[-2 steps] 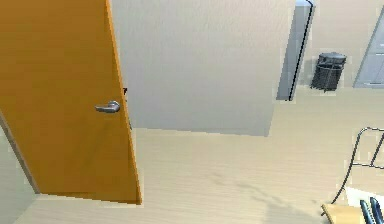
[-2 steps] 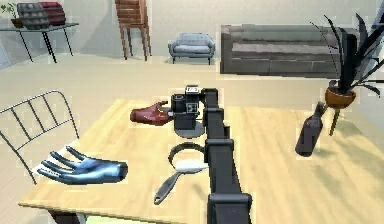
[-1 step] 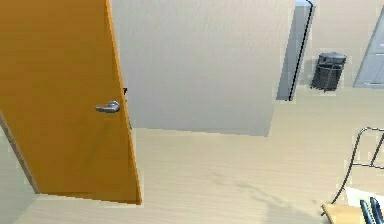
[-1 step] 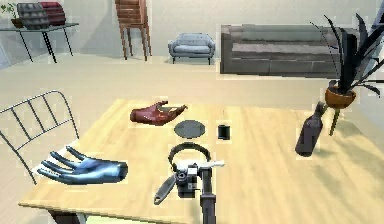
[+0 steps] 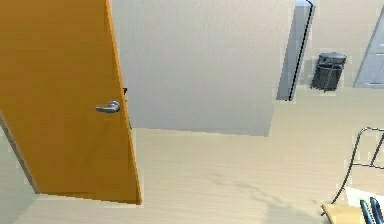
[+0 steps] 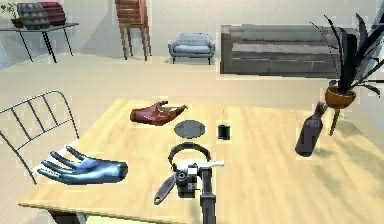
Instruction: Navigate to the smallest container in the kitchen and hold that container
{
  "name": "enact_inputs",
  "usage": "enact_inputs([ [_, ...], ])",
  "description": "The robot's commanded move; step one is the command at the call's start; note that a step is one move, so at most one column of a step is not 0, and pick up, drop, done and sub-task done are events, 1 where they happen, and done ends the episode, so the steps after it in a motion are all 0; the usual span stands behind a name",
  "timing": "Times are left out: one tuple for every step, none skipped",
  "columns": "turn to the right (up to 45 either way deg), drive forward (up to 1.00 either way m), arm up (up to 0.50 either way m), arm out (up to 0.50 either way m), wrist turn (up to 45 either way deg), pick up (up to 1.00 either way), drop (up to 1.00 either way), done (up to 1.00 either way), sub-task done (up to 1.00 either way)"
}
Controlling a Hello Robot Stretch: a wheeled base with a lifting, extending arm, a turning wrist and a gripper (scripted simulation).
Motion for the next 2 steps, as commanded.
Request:
enact_inputs([
  [0.0, 0.0, 0.1, 0.0, 0.0, 0.0, 0.0, 0.0, 0.0],
  [0.0, 0.0, 0.0, 0.0, 0.0, 0.0, 0.0, 1.0, 0.0],
])
